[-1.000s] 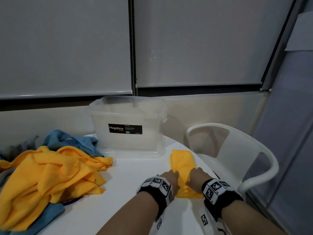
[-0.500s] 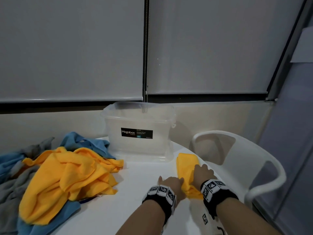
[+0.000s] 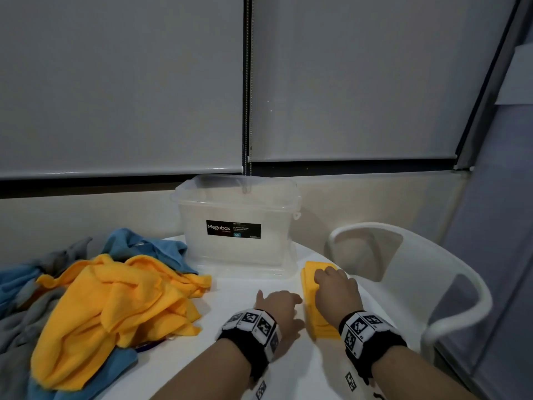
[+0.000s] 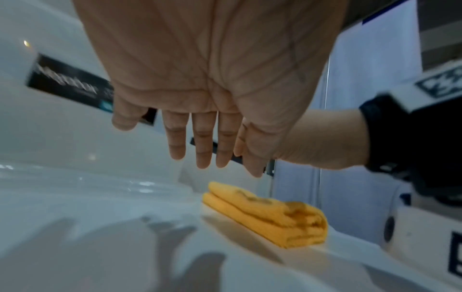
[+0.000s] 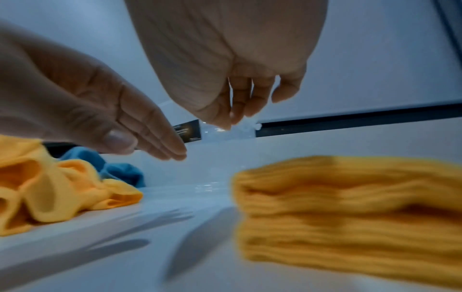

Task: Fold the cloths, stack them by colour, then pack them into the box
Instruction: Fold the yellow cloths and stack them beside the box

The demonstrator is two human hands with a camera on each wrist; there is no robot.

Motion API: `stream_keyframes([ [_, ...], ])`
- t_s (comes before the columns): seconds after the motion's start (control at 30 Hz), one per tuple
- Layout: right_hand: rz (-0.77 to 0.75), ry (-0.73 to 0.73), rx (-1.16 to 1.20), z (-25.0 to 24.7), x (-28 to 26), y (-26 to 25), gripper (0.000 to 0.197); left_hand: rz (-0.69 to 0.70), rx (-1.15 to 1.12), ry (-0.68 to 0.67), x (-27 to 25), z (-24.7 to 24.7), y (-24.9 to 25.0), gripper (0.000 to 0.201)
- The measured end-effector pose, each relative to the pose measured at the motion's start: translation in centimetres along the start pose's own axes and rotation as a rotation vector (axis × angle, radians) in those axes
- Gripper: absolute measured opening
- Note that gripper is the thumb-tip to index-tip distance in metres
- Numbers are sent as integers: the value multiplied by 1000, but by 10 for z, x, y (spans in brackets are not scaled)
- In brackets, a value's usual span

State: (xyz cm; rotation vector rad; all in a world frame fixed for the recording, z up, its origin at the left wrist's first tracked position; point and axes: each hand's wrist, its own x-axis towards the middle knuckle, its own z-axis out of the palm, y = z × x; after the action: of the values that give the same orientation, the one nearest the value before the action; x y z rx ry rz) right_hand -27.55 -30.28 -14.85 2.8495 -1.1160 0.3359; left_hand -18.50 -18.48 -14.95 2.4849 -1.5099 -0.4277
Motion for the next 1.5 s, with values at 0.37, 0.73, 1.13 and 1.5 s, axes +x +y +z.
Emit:
stream_keyframes([
  [0.37,-547,74,461,-13,-18,-168,16,-390,334,425,-134,-74,-149,40],
  [0.73,-479,-218,531,-19,-9,-276,47,-596,48,474,-187,-62,-246,87],
  [1.13,-416,272,981,-159,34,-235,8,-461,-47,638,-203,-82,-272,85],
  [1.5,-152,592,1112,-247,48,-130,13,-344,259,57,-158,-70,-219,108],
])
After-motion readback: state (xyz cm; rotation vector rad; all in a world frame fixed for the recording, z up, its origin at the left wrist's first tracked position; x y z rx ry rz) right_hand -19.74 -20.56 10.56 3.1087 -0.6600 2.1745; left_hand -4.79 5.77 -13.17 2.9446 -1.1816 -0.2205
